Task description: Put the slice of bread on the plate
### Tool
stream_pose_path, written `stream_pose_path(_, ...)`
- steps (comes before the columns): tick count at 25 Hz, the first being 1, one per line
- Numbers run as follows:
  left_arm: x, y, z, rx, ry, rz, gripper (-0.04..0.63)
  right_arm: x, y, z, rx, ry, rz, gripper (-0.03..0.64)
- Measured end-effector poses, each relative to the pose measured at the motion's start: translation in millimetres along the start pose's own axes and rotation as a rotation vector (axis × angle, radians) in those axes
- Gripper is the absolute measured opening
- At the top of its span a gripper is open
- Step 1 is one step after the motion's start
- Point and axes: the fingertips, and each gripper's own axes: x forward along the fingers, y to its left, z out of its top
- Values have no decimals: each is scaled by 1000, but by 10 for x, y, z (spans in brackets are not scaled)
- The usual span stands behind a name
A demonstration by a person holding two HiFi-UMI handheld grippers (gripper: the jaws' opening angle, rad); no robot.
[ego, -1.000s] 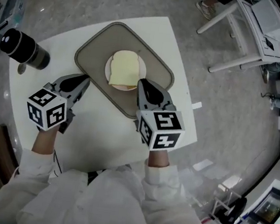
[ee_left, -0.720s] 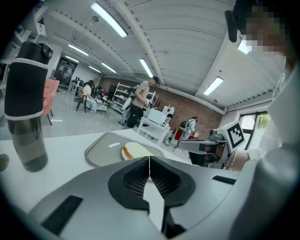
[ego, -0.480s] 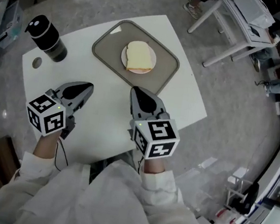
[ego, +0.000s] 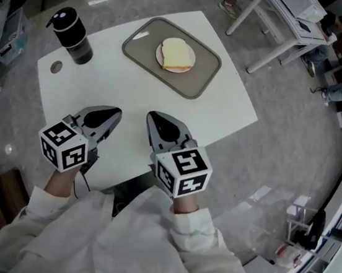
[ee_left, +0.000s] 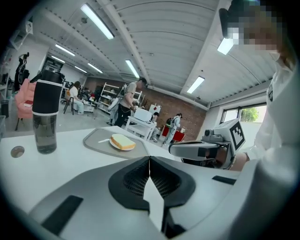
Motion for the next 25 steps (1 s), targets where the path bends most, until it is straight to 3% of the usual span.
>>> stream_pose_path(11,-82,-353,-257,-110,-33,11,9,-226,297,-275,-38,69,82,15)
stream_pose_path(25,-86,-441,-282,-142,-39,19,9,-200,445,-255,-86,121,176,15)
